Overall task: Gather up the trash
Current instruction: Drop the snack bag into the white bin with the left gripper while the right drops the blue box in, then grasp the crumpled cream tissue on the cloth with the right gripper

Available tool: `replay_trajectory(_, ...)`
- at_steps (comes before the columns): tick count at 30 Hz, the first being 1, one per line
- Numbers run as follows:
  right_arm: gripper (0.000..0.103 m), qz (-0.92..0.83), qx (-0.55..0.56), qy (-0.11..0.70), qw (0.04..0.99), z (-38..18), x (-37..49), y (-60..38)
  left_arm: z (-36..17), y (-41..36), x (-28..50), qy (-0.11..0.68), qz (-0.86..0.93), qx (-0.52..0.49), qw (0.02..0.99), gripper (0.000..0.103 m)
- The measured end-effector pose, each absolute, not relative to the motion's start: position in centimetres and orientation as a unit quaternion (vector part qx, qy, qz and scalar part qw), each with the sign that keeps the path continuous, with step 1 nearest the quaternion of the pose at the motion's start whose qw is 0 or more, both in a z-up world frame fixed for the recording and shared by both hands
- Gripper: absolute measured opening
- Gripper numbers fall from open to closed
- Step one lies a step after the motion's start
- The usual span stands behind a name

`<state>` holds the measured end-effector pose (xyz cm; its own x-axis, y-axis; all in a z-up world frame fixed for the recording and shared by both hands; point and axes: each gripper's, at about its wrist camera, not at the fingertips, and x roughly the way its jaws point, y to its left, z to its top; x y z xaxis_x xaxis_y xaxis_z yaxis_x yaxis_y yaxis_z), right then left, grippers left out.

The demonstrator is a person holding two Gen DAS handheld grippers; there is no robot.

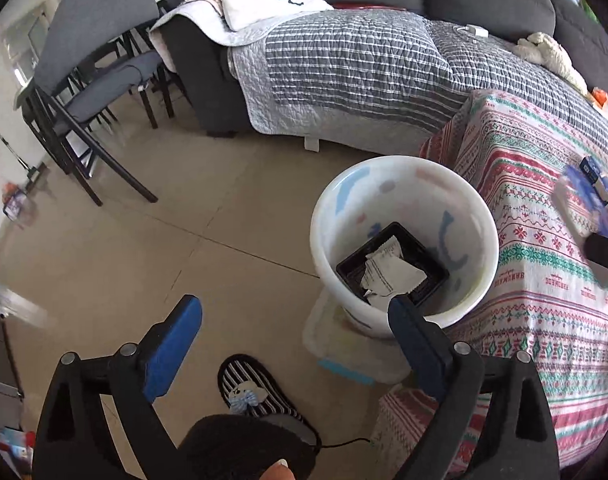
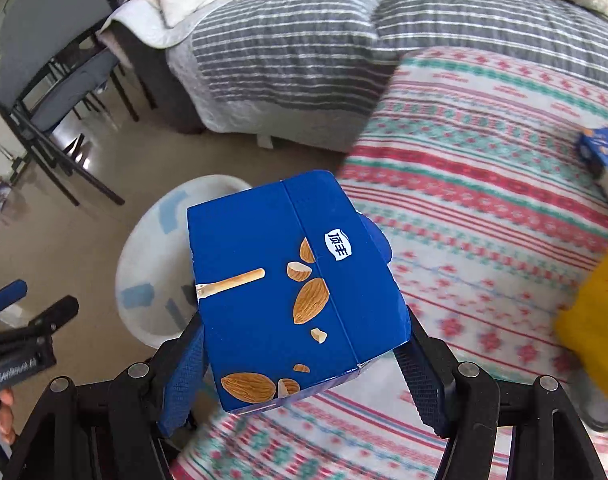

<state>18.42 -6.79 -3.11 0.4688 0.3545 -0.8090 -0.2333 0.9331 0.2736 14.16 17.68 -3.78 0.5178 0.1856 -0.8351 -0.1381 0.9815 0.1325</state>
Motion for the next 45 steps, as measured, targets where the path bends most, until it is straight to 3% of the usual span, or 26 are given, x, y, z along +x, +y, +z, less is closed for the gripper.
replay_trajectory(13, 0.076, 0.175, 0.066, 0.502, 0.844, -4.7, 22.0, -1.4, -2.8, 19.8, 12.5, 0.473, 0.084, 0.004, 0.877, 0.096)
replay_trajectory(17, 0.079, 0.176, 0.080, 0.498, 0.845, -4.5, 22.5, -1.3, -2.9, 19.9, 12.6, 0.475, 0.082, 0.000, 0.876, 0.096)
replay_trajectory(21, 0.089, 0.191, 0.106, 0.486, 0.846, -3.7, 22.6, -2.2, -2.8, 19.8, 12.5, 0.476, 0.078, -0.002, 0.876, 0.096)
replay_trajectory(36, 0.092, 0.110, 0.052, 0.454, 0.883, 0.5, 17.4, -12.4, -1.9, 16.9, 12.3, 0.472, 0.040, -0.016, 0.881, 0.096)
replay_trajectory(39, 0.094, 0.084, 0.046, 0.451, 0.888, 1.0, 15.7, -15.0, -1.6, 15.6, 12.2, 0.472, 0.020, -0.016, 0.881, 0.103)
replay_trajectory(45, 0.096, 0.037, 0.057, 0.461, 0.885, 1.1, 12.4, -19.8, -1.4, 12.5, 11.3, 0.470, -0.015, 0.006, 0.883, 0.103)
